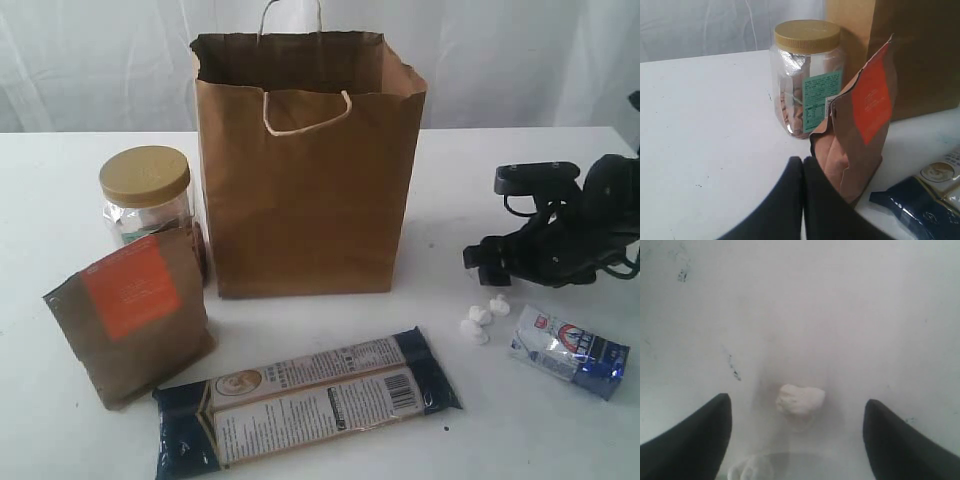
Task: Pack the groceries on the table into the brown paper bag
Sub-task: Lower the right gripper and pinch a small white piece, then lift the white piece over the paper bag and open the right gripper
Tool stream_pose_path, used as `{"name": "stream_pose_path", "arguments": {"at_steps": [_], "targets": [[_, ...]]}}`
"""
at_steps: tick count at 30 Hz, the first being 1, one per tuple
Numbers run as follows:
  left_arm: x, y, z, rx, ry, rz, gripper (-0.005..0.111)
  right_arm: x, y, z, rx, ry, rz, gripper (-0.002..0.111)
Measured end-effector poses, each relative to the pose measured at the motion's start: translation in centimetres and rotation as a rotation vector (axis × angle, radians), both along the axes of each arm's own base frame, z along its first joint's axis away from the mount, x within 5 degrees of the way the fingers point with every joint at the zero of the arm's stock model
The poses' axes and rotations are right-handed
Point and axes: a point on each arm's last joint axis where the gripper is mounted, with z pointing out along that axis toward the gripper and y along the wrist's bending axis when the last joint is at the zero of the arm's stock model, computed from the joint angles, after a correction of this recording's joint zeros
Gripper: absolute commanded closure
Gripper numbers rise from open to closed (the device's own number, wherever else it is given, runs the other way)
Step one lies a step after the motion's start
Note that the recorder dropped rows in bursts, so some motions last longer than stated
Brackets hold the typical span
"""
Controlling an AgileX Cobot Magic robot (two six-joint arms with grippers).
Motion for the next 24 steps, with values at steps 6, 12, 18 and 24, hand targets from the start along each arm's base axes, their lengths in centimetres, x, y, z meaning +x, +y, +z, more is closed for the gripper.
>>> {"name": "stream_pose_path", "arguments": {"at_steps": [6,12,18,24], "targets": [[0.0,0.0,0.0,0.000,0.000,0.000,0.107,0.2,0.0,-1.2,0.001,0.026,-0.008,0.049],[0.0,0.0,0.0,0.000,0.000,0.000,0.107,0.5,0.0,-1.3,0.002,0.007,-0.014,0.061],[0.0,0.0,0.0,0.000,0.000,0.000,0.107,0.5,0.0,-1.4,0.006,0.007,-0.020,0.108],[0.0,0.0,0.0,0.000,0.000,0.000,0.107,-0.5,0.0,2.4,0.027,-0.067,-0.027,0.108]]}}
